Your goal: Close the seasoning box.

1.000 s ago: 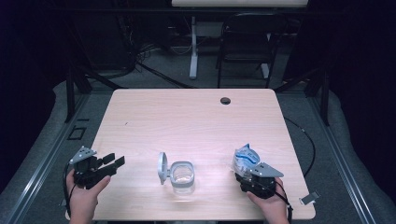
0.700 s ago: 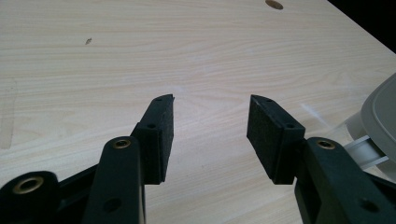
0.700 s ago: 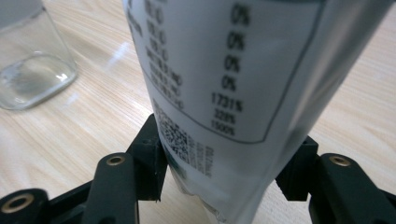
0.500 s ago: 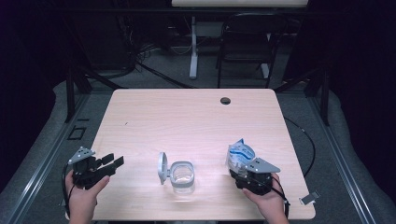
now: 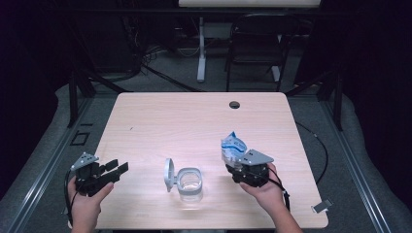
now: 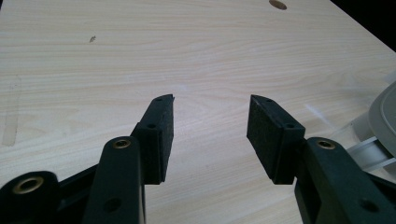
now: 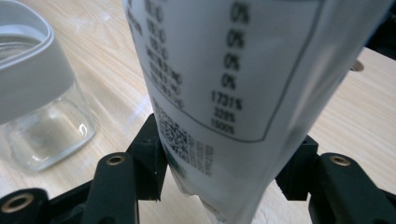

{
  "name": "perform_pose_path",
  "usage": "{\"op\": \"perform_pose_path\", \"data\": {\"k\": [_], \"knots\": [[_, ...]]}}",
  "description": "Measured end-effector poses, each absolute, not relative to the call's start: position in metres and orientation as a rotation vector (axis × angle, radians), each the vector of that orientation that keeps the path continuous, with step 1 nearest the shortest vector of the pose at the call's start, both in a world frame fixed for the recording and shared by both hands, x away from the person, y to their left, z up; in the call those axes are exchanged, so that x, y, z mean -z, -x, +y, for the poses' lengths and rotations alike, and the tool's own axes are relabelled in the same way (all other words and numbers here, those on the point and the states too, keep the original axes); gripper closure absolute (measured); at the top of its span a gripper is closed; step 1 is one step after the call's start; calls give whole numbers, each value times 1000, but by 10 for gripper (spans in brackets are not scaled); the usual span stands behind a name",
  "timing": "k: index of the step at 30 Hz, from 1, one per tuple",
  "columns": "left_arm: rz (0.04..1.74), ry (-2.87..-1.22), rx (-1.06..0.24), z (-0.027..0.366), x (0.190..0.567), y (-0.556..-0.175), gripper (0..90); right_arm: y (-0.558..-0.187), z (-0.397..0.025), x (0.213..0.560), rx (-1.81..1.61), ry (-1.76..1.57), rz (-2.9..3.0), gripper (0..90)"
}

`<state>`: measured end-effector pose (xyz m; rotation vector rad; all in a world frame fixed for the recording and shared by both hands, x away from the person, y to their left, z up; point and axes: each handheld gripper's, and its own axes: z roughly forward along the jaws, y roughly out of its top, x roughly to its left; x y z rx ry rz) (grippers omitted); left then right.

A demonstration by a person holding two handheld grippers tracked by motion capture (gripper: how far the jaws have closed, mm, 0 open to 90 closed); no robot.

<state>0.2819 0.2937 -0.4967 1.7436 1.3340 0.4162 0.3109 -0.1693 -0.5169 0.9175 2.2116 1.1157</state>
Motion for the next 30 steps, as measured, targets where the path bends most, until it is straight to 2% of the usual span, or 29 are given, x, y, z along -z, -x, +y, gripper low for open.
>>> {"op": "perform_pose_path", "data": {"k": [12, 30], "knots": [[1358, -1729, -417, 298, 500, -283, 518, -328, -150, 519, -1183, -879, 2200, 449], [1348, -1726, -414, 299, 496, -281, 518, -318, -141, 505, -1086, -728, 2192, 450]]}}
